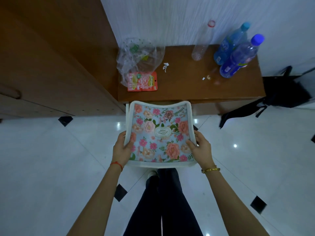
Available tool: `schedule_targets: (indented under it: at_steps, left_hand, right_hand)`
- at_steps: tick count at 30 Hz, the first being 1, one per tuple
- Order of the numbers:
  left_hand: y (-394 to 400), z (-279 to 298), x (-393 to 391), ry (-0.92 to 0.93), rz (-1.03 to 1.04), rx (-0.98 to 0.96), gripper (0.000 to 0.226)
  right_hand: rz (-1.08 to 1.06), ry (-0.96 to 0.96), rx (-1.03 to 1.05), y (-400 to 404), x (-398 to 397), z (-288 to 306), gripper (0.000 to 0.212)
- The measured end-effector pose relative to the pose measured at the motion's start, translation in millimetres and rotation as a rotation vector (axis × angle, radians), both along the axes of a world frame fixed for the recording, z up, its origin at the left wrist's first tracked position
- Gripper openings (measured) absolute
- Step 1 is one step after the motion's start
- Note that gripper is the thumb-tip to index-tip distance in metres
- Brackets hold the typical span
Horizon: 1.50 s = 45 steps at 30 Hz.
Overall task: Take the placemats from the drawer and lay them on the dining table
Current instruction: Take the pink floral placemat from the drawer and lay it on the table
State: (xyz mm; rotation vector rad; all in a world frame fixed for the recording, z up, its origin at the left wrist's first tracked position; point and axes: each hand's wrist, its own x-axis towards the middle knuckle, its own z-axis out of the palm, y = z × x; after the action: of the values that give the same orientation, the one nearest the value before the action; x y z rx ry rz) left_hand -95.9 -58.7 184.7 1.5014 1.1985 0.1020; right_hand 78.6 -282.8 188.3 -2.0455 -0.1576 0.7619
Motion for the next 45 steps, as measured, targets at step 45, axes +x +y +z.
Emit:
schedule_targets:
  at_steps: [45]
  left_hand:
    - [-492,264,117,-0.355,-1.312,-0.194,0.017]
  right_hand:
    - [-1.411,-0.39,0.15,-498,-242,251,0.025]
